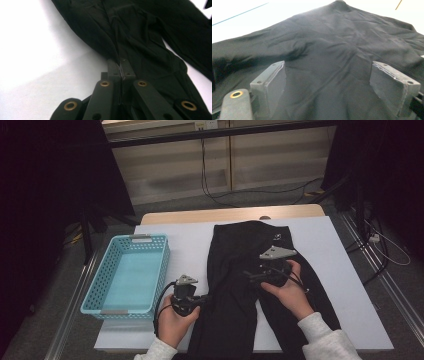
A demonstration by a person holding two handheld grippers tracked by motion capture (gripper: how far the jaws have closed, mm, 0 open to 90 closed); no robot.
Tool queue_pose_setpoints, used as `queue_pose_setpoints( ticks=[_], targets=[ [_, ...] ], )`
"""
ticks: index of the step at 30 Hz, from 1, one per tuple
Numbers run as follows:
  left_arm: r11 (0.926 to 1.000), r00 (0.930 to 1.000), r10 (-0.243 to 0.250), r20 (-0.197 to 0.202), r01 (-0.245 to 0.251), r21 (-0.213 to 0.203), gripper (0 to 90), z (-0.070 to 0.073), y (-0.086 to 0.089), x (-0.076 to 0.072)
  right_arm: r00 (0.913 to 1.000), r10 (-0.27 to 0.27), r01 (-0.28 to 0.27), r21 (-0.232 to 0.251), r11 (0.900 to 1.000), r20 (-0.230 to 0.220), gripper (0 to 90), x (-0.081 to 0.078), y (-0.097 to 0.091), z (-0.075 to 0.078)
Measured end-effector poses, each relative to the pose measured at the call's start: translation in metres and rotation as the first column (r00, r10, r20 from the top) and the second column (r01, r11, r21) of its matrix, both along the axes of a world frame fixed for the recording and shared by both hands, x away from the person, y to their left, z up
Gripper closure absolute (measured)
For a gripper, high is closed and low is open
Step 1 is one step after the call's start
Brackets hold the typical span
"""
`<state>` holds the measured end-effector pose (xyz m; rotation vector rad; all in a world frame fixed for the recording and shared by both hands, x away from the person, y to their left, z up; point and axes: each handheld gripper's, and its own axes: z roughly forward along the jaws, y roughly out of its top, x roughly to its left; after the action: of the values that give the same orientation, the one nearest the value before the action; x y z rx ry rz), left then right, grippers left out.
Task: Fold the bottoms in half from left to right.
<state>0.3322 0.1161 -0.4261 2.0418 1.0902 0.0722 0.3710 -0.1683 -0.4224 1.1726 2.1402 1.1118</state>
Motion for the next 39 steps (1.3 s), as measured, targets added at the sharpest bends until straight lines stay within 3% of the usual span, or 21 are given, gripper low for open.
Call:
queue_pose_setpoints(
  ticks=[8,17,39],
  targets=[
    [0.9999,0.9999,-0.013,0.0,0.013,0.006,89.6,-0.007,-0.008,-0.002,0.9995,0.031,-0.031,-0.021,0.9993,-0.005,13.8,0.017,0.024,0.003],
    [0.9998,0.9995,-0.019,0.025,0.019,-0.003,89.6,-0.004,-0.009,-0.004,0.9981,0.06,-0.06,-0.024,0.9979,-0.015,13.7,0.031,0.051,-0.003],
    [0.9997,0.9995,-0.026,0.015,0.026,-0.002,89.6,-0.009,-0.011,-0.002,0.9964,0.078,-0.078,-0.007,0.9969,-0.034,14.8,0.04,0.069,-0.009]
  ],
)
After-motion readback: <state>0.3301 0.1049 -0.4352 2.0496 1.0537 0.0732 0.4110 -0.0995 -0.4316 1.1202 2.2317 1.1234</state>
